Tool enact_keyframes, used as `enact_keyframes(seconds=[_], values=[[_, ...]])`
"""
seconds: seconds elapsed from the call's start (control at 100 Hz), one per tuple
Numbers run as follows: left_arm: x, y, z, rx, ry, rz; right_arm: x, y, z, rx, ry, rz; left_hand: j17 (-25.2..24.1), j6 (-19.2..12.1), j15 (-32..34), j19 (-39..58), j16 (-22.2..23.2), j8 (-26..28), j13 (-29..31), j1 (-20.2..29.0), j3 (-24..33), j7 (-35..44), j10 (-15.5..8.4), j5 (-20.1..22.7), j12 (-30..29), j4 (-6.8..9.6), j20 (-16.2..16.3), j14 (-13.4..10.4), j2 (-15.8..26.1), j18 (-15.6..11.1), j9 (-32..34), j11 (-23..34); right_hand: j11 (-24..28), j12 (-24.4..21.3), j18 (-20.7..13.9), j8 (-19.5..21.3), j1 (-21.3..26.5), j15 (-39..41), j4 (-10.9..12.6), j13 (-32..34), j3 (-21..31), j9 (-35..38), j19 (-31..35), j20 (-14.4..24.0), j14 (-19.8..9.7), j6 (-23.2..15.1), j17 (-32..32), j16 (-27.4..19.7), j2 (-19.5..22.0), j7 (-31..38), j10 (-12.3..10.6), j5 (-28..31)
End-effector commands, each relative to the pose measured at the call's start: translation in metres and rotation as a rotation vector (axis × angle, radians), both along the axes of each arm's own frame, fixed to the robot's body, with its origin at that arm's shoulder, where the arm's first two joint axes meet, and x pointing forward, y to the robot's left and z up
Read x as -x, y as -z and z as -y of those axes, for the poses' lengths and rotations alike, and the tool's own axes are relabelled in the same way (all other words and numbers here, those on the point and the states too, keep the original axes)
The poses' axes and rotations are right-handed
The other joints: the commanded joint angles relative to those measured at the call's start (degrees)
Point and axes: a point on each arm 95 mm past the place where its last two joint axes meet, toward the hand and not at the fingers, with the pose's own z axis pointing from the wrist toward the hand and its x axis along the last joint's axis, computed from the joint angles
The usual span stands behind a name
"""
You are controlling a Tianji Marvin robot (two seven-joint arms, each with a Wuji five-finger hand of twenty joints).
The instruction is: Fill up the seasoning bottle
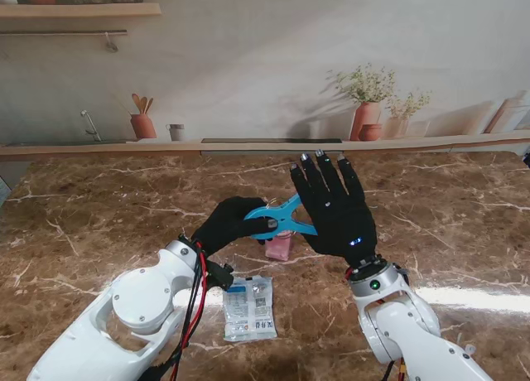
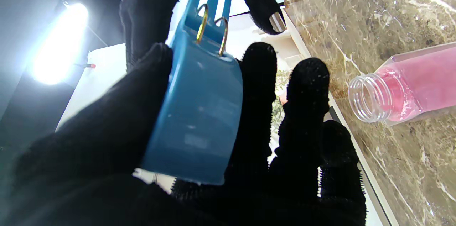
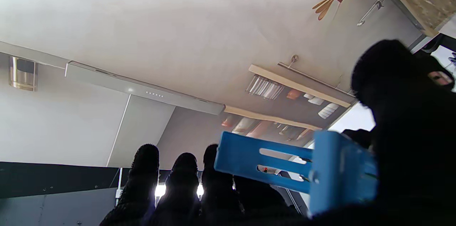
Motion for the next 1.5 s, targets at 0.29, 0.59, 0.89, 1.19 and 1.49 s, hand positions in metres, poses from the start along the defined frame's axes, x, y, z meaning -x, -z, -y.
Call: enact_keyframes(seconds=[0.29,0.59,0.89,1.19,1.49], values=[[0.0002,0.0032,-0.0023,0.005,0.017,-0.007,-0.0054,0.0011,0.0047,0.025,-0.035,-0.009,-0.72,-15.35,2.13,1.58,0.56,4.45,1.37,6.39,7.8,8.91,-0.46,3.58,0.38,2.25,1.21,0.59,2.01,-2.07,3.55,1.49,10.77,5.6,0.91,10.07,4.82,16.6,-1.24,2.31,14.19,13.46,12.36,-2.61,-2.76,-11.51,0.57,4.49,-6.6,15.32,-4.88,14.15],[-0.0005,0.0037,-0.0037,0.011,0.017,-0.01,-0.0055,-0.0011,0.0044,0.022,-0.107,0.008,-0.93,-15.46,2.03,1.35,0.61,4.94,1.25,6.65,7.44,8.88,-0.3,3.57,0.62,2.29,1.15,0.77,2.14,-2.11,3.37,1.47,15.36,7.7,1.26,23.11,5.82,19.18,-3.52,12.62,25.63,23.84,16.54,-3.32,-4.13,-20.99,7.49,4.77,-10.3,28.04,-7.64,19.33],[-0.001,0.0044,-0.0038,0.006,0.028,0.003,-0.0058,-0.003,0.0057,0.012,-0.076,0.029,-1.15,-15.81,1.64,1.04,0.56,5.14,0.85,6.75,6.82,8.49,-0.62,3.3,0.77,2.23,1.1,0.55,2.5,-2.12,2.92,1.14,33.11,23.59,4.15,25.07,6.16,27.2,-4.18,33.3,24.58,34.94,23.1,-2.28,-2.1,-24.45,18.13,14.03,-10.86,41.13,-13.32,25.02],[-0.0009,0.0074,-0.002,-0.018,0.057,0.022,-0.0098,-0.0007,0.0049,-0.047,-0.058,0.069,-1.77,-16.37,-0.27,-0.23,0.15,2.24,-0.58,7.62,3.71,6.71,-1.28,2.94,-0.04,2.01,0.78,-0.13,3.85,-2.35,1.7,-1.29,42.44,40.52,4.7,27.73,10.32,46.57,-11.91,49.58,18.55,53.05,36.03,1.86,-6.64,-35.58,31.42,26.97,-13.68,53.79,-18.34,43.3],[-0.0029,0.0112,-0.0066,-0.076,0.093,0.067,-0.013,0.0019,0.0073,-0.063,-0.055,0.073,-5.25,-12.55,-8.49,-6.89,-1.59,-4.41,-8.81,2.27,-12.4,-0.94,-1.67,-2.66,-6.34,6.43,-0.32,-1.46,4.49,-1.3,-8.65,-5.64,48.33,43.54,5.48,31.1,7.46,59.63,-8.17,56.7,20.12,61.81,45.08,5.67,-7.61,-37.91,36.65,35.49,-15.31,60.76,-18.3,54.01]])
